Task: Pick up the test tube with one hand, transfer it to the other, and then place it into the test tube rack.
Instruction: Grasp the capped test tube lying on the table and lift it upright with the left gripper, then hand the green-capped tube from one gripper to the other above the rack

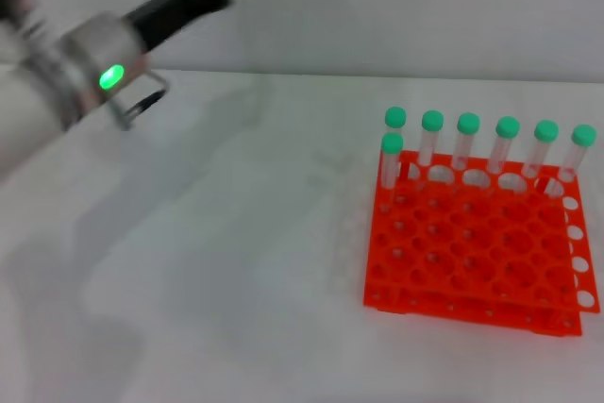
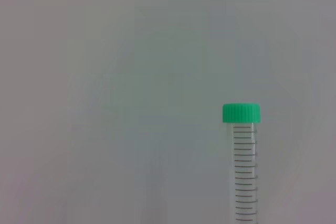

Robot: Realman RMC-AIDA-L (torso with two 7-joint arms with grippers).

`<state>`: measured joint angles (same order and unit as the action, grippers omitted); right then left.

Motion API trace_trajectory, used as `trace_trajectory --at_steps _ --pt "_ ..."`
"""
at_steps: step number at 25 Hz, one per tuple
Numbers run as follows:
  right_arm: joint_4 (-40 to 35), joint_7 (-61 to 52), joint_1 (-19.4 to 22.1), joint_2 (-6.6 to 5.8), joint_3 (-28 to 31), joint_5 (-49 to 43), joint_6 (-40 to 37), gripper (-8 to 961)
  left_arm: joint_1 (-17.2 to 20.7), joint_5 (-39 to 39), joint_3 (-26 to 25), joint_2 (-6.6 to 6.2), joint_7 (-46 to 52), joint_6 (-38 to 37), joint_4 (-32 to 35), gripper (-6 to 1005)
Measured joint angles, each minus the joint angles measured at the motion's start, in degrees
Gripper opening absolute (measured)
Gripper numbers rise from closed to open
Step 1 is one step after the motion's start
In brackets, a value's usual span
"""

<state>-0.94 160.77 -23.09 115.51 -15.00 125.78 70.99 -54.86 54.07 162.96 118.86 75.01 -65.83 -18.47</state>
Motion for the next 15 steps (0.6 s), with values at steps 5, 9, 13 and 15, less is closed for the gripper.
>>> trace_trajectory --at_steps 5,9,13,15 --pt "0.4 -5.0 0.9 -0.2 2.3 0.0 0.9 802 10.0 17.1 0.0 0.12 -21.0 -18.0 10.2 228" --pt "-2.3 -13.4 2.1 -0.57 0.8 -1.0 1.8 800 11.7 11.9 0.0 0.25 -29.0 -22.8 16.1 235" --pt "-9.9 -26.4 4.7 -0.86 -5.5 -3.4 2.6 798 10.7 2.5 0.0 0.5 -34.6 -21.1 21.5 241" --pt "-12.4 -30.7 5.5 -1.15 -7.9 -4.1 2.9 797 9.6 -3.0 -0.1 0.62 -38.6 -17.8 25.6 244"
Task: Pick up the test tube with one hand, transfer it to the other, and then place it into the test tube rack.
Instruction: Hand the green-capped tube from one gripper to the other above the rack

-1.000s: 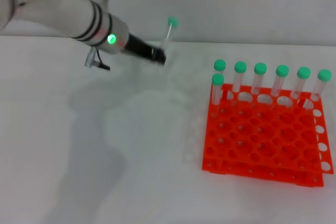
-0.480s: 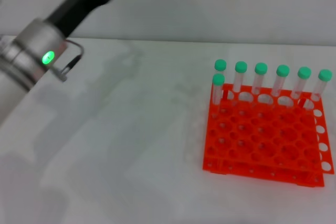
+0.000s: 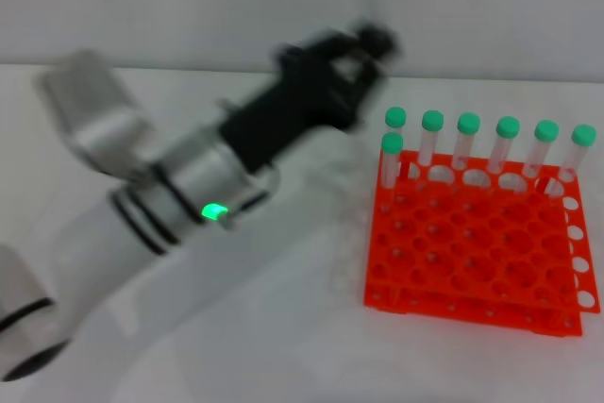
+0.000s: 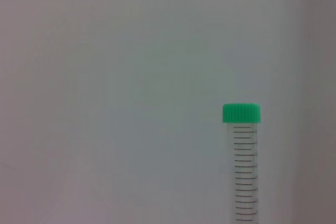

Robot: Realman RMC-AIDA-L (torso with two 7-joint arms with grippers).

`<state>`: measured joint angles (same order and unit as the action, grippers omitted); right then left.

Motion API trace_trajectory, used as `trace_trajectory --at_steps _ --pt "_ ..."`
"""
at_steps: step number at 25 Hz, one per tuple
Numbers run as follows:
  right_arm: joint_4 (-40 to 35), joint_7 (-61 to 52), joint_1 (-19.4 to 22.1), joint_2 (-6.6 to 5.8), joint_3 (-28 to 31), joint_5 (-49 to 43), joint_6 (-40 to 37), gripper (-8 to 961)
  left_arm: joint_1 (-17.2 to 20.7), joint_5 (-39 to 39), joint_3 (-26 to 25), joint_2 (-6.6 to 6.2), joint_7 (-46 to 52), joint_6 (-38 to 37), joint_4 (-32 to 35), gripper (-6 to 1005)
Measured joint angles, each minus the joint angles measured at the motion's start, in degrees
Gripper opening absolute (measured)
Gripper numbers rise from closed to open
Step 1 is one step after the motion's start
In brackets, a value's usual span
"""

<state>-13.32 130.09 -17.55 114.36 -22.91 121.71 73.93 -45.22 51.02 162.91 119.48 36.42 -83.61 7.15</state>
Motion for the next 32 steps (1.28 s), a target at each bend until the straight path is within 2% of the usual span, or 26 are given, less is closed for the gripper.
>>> trace_trajectory --at_steps 1,2,3,7,9,11,16,22,32 --pt "-2.2 -3.6 0.8 -0.4 -2.3 -0.9 0.5 797 -0.4 -1.5 0.0 0.06 -1.9 2.0 1.5 246" --pt "-6.8 -10.4 2.2 -2.0 -7.2 -3.6 3.1 797 -0.7 -3.1 0.0 0.11 -4.1 4.5 3.5 248" --pt "-7.5 -11.8 2.3 -2.51 -8.0 -4.4 4.0 796 -0.9 -3.5 -0.1 0.16 -5.7 6.8 5.0 249" --pt "-10.7 -20.6 1.7 -6.28 -10.5 -12.2 13.1 794 -1.4 -4.7 -0.1 0.31 -10.9 13.5 10.1 256" --pt "-11.9 -22.6 0.7 -7.49 -10.5 -15.9 18.6 793 -1.4 -5.3 -0.2 0.4 -12.6 15.7 12.0 259" --pt "-13.3 -23.5 -0.2 -7.95 -10.6 -18.3 22.3 793 -1.6 -5.5 -0.5 0.43 -13.1 17.3 13.2 262" --pt "-16.2 -25.7 -2.8 -7.15 -11.4 -22.1 24.3 790 -2.5 -6.5 -0.7 0.62 -13.2 19.4 13.8 270" --pt "-17.3 -25.5 -6.9 -6.08 -18.1 -23.3 24.7 788 -4.5 -9.0 -0.6 0.67 -12.9 24.3 15.4 280" --pt "-17.6 -25.5 -9.9 -4.58 -20.0 -24.3 24.2 783 -6.0 -11.0 -0.7 0.71 -12.8 28.0 16.3 296"
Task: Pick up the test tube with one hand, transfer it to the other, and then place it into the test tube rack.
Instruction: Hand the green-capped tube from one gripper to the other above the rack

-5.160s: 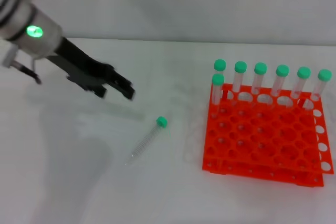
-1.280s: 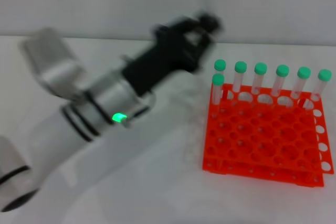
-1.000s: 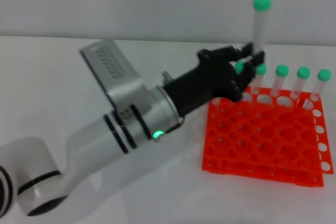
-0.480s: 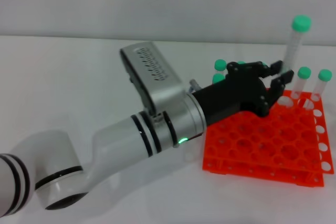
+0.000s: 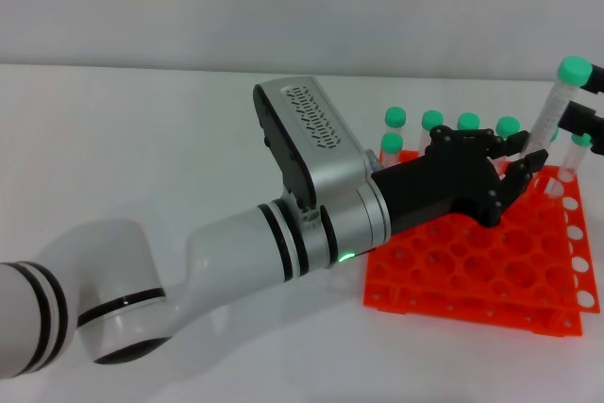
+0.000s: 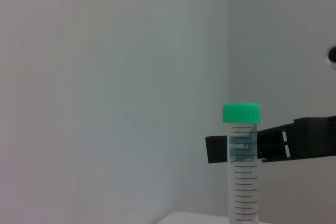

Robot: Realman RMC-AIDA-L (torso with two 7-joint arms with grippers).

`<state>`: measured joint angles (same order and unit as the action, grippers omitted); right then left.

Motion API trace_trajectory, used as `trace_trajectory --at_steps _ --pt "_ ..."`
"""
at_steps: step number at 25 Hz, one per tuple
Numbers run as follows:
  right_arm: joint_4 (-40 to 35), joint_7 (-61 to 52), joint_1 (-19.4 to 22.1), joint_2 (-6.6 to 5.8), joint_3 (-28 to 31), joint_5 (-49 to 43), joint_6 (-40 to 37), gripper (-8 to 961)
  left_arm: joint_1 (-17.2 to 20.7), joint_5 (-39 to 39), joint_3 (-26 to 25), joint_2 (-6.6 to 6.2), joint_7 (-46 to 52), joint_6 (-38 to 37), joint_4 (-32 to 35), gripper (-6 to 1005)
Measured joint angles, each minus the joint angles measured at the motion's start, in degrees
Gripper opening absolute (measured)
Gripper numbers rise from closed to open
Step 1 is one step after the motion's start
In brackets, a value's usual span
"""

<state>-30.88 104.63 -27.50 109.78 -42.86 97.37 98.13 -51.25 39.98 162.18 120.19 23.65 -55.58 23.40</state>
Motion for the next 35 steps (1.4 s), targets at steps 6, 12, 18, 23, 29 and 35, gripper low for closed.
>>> trace_trajectory --at_steps 6,12,18,23,29,35 --pt "0.1 0.0 -0.5 0.7 -0.1 -0.3 -0.9 780 -0.2 0.0 0.0 0.03 0.0 0.2 0.0 306" --pt "0.2 1.0 -0.5 0.89 -0.2 -0.6 -1.2 629 -0.3 -0.1 0.4 0.05 -0.1 0.2 0.0 316" --pt "0.4 1.7 -0.4 0.98 0.0 -0.8 -1.2 336 -0.2 -0.6 0.4 0.05 -0.1 0.2 0.1 325" --pt "0.5 1.7 -0.1 1.04 0.4 -0.7 -1.2 238 0.1 -1.5 0.1 0.04 -0.1 0.2 0.6 333" --pt "0.5 1.9 0.3 1.05 0.4 -0.3 -0.8 213 0.3 -1.6 0.2 0.1 -0.3 0.1 0.6 343" --pt "0.5 2.0 1.2 1.05 0.5 0.6 -0.7 212 1.3 -1.8 0.0 0.24 -3.3 0.1 0.3 353"
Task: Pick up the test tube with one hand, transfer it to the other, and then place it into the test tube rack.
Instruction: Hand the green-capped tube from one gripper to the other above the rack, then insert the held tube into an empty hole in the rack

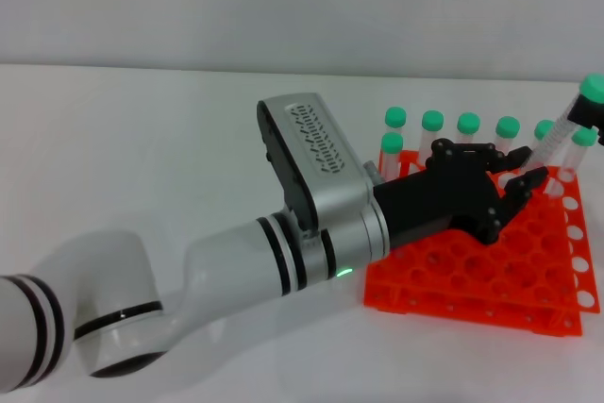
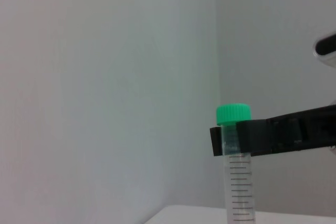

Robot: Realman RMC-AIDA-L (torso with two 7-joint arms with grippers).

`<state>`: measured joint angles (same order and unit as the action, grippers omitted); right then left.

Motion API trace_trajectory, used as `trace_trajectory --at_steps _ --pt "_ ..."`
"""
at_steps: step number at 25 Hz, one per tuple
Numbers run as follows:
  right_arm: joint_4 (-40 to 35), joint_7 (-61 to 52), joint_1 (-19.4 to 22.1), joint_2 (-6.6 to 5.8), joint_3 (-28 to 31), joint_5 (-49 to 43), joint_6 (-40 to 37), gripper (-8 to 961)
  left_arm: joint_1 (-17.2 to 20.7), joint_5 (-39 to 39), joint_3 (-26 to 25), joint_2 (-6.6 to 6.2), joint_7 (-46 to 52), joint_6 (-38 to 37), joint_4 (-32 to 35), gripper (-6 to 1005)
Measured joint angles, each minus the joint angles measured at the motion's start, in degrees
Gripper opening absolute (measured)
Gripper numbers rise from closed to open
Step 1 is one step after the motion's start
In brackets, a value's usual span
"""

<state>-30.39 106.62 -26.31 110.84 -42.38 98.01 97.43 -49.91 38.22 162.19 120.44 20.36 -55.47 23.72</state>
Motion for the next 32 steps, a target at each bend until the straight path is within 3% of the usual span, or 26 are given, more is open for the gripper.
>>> trace_trajectory --at_steps 10,13,19,22,25,28,32 --pt "0.0 0.2 0.4 -0.01 0.4 1.1 0.3 211 4.3 0.5 -1.6 0.19 -10.5 0.5 0.3 369" --pt "0.0 0.6 0.6 0.06 1.4 1.1 -0.1 210 6.7 0.7 -2.3 0.24 -14.4 -0.8 0.4 434" --pt "-0.1 2.9 0.7 0.97 2.4 1.1 -2.5 214 16.7 0.8 -7.6 0.05 -18.3 -11.4 1.2 565" --pt "-0.3 5.1 -0.3 2.57 1.8 0.8 -3.9 218 24.4 1.1 -14.1 -0.05 -18.6 -18.1 1.2 648" --pt "-0.4 7.8 -1.7 4.3 0.7 0.0 -5.2 221 29.8 3.7 -18.4 -0.23 -18.4 -22.7 0.8 767" --pt "1.7 10.0 -4.0 4.67 -2.6 0.2 -7.5 224 33.6 9.5 -19.9 -0.36 -18.2 -25.4 -0.3 833" --pt "4.8 13.2 -7.8 5.02 -6.3 0.3 -12.3 229 35.3 16.0 -19.9 -0.38 -17.6 -26.1 -3.9 884"
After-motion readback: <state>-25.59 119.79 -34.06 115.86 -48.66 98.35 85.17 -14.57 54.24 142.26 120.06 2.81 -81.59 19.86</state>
